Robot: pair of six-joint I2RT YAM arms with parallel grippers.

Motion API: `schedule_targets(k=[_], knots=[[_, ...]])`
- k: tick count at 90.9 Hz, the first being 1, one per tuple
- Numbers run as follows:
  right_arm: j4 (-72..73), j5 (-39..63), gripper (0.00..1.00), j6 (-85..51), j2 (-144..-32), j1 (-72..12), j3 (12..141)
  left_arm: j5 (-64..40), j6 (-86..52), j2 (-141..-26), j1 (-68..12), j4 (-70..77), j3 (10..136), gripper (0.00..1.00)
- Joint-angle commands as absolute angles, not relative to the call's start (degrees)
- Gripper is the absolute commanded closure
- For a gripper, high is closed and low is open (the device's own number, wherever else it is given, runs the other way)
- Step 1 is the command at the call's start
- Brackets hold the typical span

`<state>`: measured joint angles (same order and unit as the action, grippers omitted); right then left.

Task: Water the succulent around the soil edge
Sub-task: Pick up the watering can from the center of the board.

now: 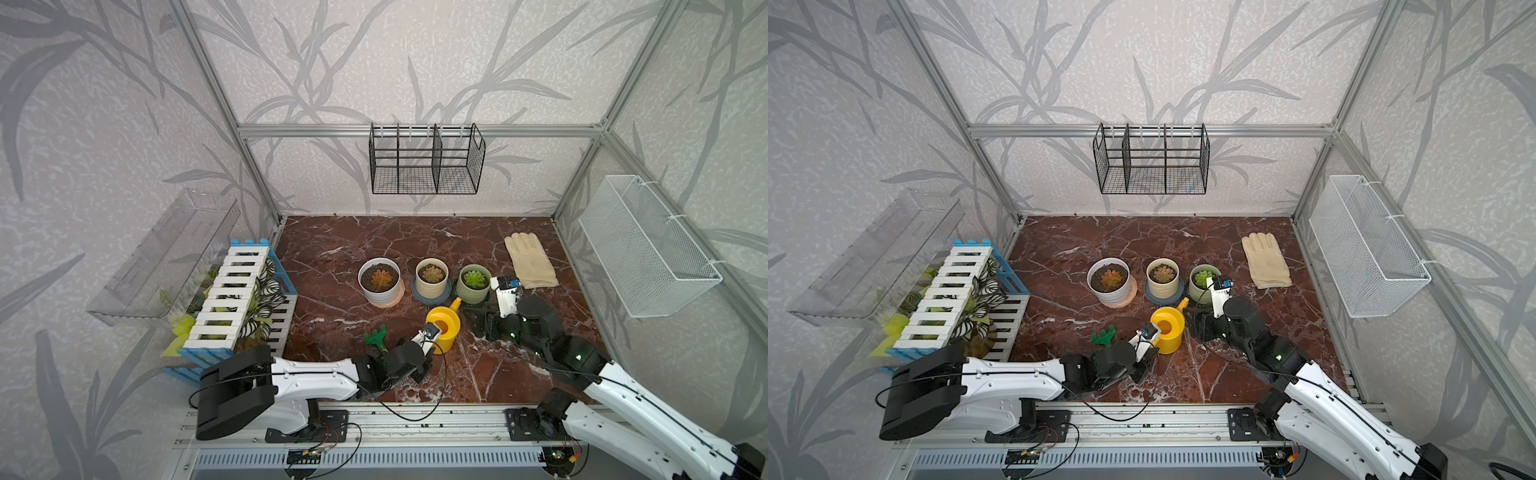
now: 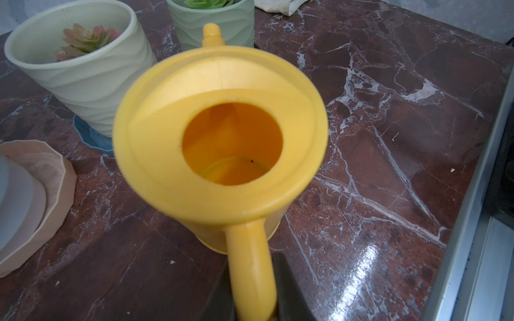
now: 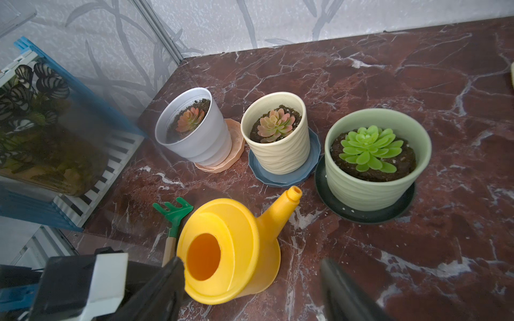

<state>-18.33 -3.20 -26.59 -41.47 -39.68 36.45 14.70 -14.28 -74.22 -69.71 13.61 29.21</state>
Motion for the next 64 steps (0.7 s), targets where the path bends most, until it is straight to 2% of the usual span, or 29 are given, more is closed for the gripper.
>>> schedule_targets(k=[1,16,35,64], knots=[[-18.99,-6.82,0.2,-27.84,-40.34,-39.33,37.12,15.19,-18.45,-70.39,-69.92,5.39,35.21,1.0],[-22.47,-12.43,0.17,-29.87,-41.19,-38.93,38.96,11.31,-22.56,-70.34,-68.29,-8.37,42.74,1.0],[-27.87,-19.58,0.12,-33.92,-43.03,-36.15,40.49,0.01,-21.47,-72.76,-59.79,-21.22,53.6,1.0],[-29.44,-18.37,0.12,-37.0,-42.05,-28.93,38.52,-0.41,-13.05,-86.11,-57.33,-40.34,79.42,1.0]])
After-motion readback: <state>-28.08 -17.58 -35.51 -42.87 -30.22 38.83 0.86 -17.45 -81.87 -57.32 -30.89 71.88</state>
